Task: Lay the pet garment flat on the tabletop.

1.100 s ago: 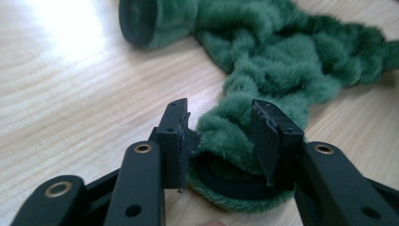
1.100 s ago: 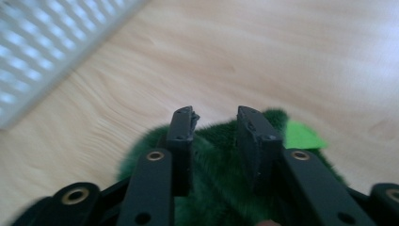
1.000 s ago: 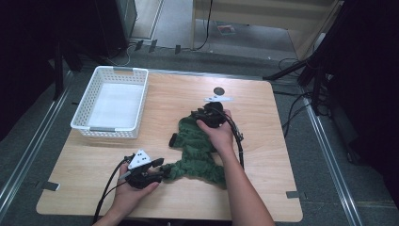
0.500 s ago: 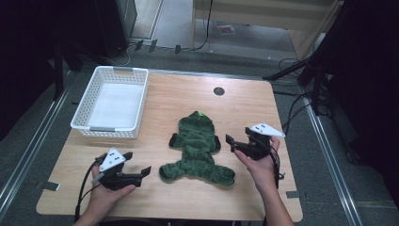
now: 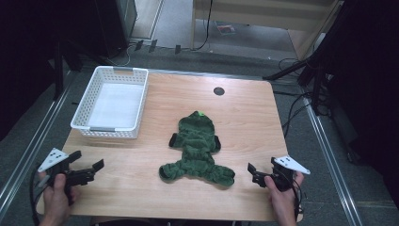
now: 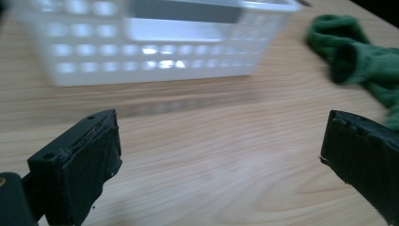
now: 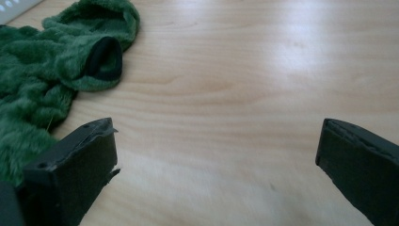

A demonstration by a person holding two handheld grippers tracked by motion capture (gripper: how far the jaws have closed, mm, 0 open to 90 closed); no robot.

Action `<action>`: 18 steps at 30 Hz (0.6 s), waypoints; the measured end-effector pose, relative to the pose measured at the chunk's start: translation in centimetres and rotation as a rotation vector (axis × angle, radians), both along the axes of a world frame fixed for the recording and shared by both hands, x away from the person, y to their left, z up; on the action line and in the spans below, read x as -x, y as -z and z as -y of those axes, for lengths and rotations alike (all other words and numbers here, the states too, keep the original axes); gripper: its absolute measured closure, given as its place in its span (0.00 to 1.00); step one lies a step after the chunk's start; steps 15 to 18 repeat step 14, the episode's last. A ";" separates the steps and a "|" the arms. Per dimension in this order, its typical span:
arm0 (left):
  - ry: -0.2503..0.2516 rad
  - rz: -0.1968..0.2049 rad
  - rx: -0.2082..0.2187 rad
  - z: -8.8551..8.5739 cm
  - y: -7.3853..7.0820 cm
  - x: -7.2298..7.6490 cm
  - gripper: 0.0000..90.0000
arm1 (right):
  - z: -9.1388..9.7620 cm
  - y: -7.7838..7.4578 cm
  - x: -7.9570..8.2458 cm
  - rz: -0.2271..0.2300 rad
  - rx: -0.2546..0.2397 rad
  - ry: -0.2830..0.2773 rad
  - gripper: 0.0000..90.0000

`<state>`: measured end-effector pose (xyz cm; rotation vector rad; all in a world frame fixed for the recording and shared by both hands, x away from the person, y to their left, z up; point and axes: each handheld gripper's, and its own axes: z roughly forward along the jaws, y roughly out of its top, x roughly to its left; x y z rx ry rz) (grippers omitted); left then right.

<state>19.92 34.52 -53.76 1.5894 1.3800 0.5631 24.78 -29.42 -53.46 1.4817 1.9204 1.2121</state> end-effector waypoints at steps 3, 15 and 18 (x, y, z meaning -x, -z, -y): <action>-0.054 -0.016 -0.029 -1.5 0.5 -0.1 0.00 | 1.1 0.5 0.9 -0.010 -0.010 0.017 0.00; -0.058 -0.035 -0.055 -1.0 1.2 -0.6 0.00 | 2.7 1.0 1.7 0.015 -0.015 0.070 0.00; -0.058 -0.035 -0.055 -1.0 1.2 -0.6 0.00 | 2.7 1.0 1.7 0.015 -0.015 0.070 0.00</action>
